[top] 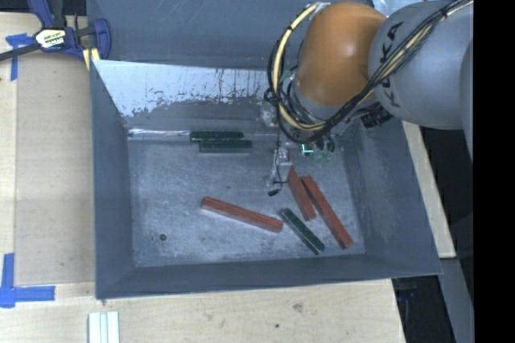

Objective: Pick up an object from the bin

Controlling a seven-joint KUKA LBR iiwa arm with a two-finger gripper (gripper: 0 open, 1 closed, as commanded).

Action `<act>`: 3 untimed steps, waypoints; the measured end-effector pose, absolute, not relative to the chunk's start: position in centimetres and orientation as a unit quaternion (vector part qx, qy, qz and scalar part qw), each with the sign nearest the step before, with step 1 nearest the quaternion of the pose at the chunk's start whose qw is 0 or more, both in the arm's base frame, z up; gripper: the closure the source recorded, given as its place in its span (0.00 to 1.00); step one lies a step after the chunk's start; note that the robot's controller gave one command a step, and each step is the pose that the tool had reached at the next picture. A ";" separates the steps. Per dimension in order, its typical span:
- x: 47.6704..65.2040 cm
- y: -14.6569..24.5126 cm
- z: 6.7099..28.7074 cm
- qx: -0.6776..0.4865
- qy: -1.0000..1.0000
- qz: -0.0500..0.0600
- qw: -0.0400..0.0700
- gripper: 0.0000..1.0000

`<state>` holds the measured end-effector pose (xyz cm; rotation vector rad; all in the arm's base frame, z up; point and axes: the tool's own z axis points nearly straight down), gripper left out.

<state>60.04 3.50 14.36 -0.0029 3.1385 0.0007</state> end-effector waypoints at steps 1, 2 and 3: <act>53.9 4.7 6.8 0.015 1.000 0.000 -0.001 0.00; 51.1 12.8 7.1 -0.050 0.999 0.002 0.001 0.00; 51.2 12.4 7.0 -0.046 0.999 0.000 0.001 1.00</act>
Offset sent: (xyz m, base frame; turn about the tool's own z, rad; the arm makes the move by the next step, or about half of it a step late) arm -0.0601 0.0119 -0.0736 0.0331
